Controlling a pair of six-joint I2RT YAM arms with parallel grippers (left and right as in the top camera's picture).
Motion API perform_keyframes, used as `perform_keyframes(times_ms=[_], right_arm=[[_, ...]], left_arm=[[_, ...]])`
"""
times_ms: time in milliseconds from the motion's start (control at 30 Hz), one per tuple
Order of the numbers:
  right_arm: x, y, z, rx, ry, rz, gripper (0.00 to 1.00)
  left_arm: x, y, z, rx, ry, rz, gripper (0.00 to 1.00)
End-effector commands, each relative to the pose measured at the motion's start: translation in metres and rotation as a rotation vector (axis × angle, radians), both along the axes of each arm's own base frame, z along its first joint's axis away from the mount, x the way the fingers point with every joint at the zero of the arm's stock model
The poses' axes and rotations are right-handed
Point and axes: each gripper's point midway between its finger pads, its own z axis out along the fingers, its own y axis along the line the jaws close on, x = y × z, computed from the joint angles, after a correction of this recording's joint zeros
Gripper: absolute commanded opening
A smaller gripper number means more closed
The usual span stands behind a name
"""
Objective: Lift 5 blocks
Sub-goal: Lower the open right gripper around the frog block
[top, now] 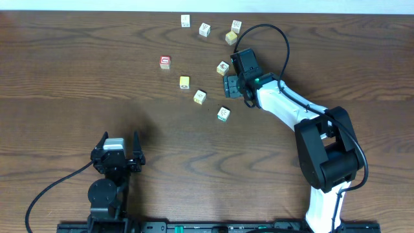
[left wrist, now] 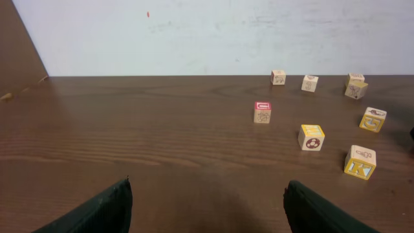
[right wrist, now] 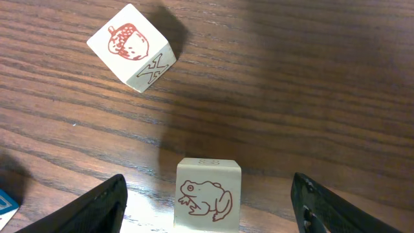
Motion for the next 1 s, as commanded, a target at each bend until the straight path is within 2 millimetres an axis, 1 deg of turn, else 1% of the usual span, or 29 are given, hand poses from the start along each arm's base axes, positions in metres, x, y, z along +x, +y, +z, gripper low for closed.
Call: perform_keyframes(times_ms=[0, 333, 733, 867, 967], right_arm=[[0.002, -0.002, 0.0, -0.014, -0.009, -0.018, 0.79], [0.003, -0.003, 0.0, -0.015, -0.013, -0.02, 0.8], [0.011, 0.001, 0.005, 0.003, -0.049, -0.02, 0.79], [0.01, 0.001, 0.002, 0.0, -0.043, -0.02, 0.78], [0.009, 0.0, -0.006, -0.007, -0.029, -0.02, 0.78]], left_arm=[[-0.002, 0.001, -0.018, -0.004, 0.057, 0.009, 0.75], [-0.002, 0.001, -0.018, -0.004, 0.057, 0.009, 0.76], [-0.002, 0.001, -0.018, -0.004, 0.057, 0.009, 0.75], [-0.002, 0.001, -0.018, -0.004, 0.057, 0.009, 0.76], [-0.002, 0.001, -0.018, -0.004, 0.057, 0.009, 0.75]])
